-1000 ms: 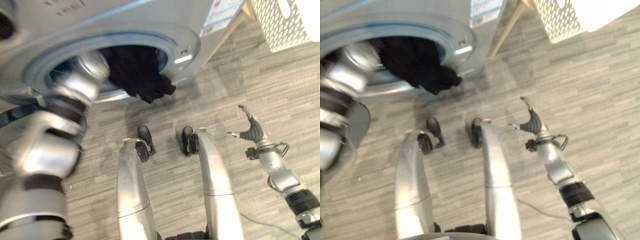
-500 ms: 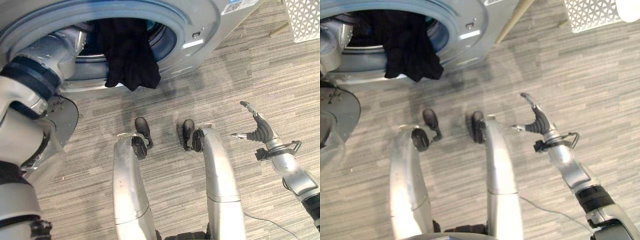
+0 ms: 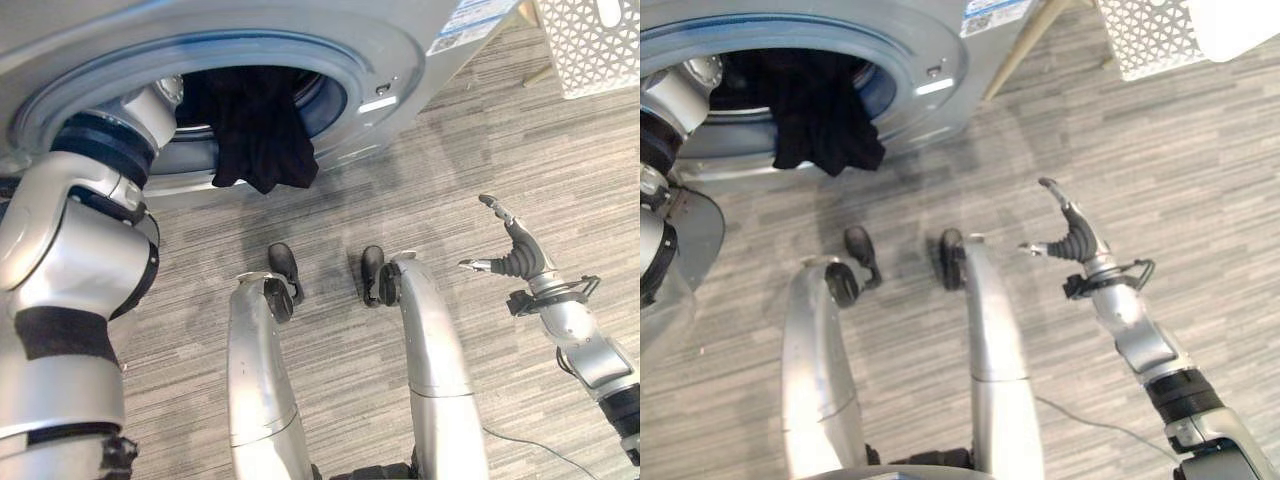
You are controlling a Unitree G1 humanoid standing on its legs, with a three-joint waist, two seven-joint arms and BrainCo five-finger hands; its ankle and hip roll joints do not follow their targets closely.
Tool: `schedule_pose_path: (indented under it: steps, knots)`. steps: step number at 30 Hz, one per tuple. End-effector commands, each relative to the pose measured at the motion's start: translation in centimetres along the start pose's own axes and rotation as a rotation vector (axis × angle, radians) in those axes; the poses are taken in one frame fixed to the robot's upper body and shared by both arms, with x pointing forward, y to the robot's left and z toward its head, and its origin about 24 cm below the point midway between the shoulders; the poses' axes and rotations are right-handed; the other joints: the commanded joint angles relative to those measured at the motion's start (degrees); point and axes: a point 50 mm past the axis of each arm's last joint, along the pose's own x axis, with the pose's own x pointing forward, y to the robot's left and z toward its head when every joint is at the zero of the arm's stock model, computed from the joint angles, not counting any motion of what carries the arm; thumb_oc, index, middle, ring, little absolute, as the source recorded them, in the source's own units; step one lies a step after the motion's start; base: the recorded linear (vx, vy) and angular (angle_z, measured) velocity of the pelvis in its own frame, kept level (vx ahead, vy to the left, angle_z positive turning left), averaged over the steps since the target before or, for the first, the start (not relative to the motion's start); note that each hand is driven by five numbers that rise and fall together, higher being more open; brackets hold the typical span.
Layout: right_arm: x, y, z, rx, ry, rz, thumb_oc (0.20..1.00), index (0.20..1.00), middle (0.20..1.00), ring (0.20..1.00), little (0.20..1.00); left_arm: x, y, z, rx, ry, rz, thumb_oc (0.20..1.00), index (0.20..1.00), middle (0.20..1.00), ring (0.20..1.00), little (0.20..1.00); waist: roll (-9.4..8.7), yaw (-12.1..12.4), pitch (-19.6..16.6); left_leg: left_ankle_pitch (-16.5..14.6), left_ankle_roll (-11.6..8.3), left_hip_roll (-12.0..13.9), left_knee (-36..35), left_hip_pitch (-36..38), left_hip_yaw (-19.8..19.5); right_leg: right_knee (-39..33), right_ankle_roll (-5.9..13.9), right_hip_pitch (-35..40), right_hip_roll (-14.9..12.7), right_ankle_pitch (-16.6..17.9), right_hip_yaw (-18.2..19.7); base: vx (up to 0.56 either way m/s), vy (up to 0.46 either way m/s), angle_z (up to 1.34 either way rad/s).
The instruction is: Grab the laundry basket,head to the washer,open it,put in the laundry and shut it.
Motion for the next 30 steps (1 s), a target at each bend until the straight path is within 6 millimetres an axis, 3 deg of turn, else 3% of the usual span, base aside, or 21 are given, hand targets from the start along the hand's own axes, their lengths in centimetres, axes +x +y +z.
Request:
schedule_pose_path:
  steps: [1, 10, 11, 14, 17, 18, 23, 30]
  knots:
    - [-1.7, 2.6, -0.4, 0.078, 0.037, 0.034, 1.0, 1.0, 1.0, 1.0, 1.0, 0.8, 2.4, -0.9, -0.124, 0.057, 0.083, 1.0, 1.0, 1.0, 1.0, 1.0, 1.09, 0.0, -9.13, -11.28, 1.3, -0.01, 8.67, 0.21, -2.92, -4.21, 4.1, -0.45, 0.71, 0.44, 4.17, 0.0, 0.0, 0.0]
    - [-1.7, 2.9, -0.3, 0.063, 0.036, 0.011, 1.0, 1.0, 1.0, 1.0, 1.0, -1.0, 0.7, 0.9, -0.25, -0.059, 0.135, 1.0, 1.0, 1.0, 1.0, 1.0, 1.14, 1.54, -9.31, -10.1, 0.88, -1.23, 5.45, 0.55, -3.23, -6.25, 4.18, 0.25, 0.11, 0.86, 3.96, -0.02, -0.011, 0.05]
    - [-1.6, 3.0, -0.4, 0.065, 0.045, -0.002, 1.0, 1.0, 1.0, 1.0, 1.0, -2.6, -0.9, 1.2, -0.348, -0.078, 0.125, 1.0, 1.0, 1.0, 1.0, 1.0, 1.1, 2.25, -9.3, -9.59, 0.75, -1.61, 4.06, 1.04, -3.26, -7.2, 4.2, 0.75, 0.03, 1.08, 3.75, -0.03, -0.018, 0.07]
    - [-1.5, 3.1, -0.4, 0.063, 0.04, -0.014, 1.0, 1.0, 1.0, 1.0, 1.0, -4.5, -2.2, 1.4, -0.37, -0.126, 0.12, 1.0, 1.0, 1.0, 1.0, 1.0, 1.23, 2.67, -9.39, -9.22, 0.59, -1.75, 2.96, 1.48, -3.47, -8.33, 4.19, 1.3, -0.04, 1.4, 3.61, -0.03, -0.012, 0.12]
    - [-1.5, 2.4, -0.5, 0.046, 0.036, -0.056, 1.0, 1.0, 1.0, 1.0, 1.0, -8.3, -5.2, 1.0, -0.223, -0.217, 0.045, 1.0, 1.0, 1.0, 1.0, 1.0, 0.95, 3.63, -9.17, -8.87, 0.57, -2.03, 1.45, 2.21, -3.46, -9.55, 4.18, 2.04, -0.03, 1.47, 3.41, -0.02, 0.011, 0.07]
    - [-1.6, 2.4, -0.5, 0.045, 0.037, -0.054, 1.0, 1.0, 1.0, 1.0, 1.0, -8.5, -5.3, 1.0, -0.221, -0.216, 0.044, 1.0, 1.0, 1.0, 1.0, 1.0, 0.99, 3.59, -9.28, -8.86, 0.57, -2.02, 1.42, 2.24, -3.45, -9.59, 4.18, 2.07, -0.01, 1.49, 3.41, -0.01, 0.016, 0.05]
    - [-1.3, 1.6, -0.8, 0.026, 0.041, -0.099, 1.0, 1.0, 1.0, 1.0, 1.0, -12.9, -9.5, 0.9, -0.112, -0.277, -0.129, 1.0, 1.0, 1.0, 1.0, 1.0, 1.3, 4.28, -9.11, -8.46, 0.65, -2.2, 0.25, 2.35, -3.46, -10.17, 4.1, 2.34, -0.33, 1.54, 3.4, -0.01, 0.019, 0.11]
    - [-0.7, 1.2, -0.6, 0.001, 0.019, -0.101, 1.0, 1.0, 1.0, 1.0, 1.0, -13.8, -11.7, 1.7, 0.016, -0.331, -0.208, 1.0, 1.0, 1.0, 1.0, 1.0, 1.26, 4.03, -8.44, -7.99, 0.64, -2.2, 0.04, 2.01, -3.39, -9.76, 3.95, 1.84, -0.75, 1.39, 3.45, 0.0, 0.004, 0.02]
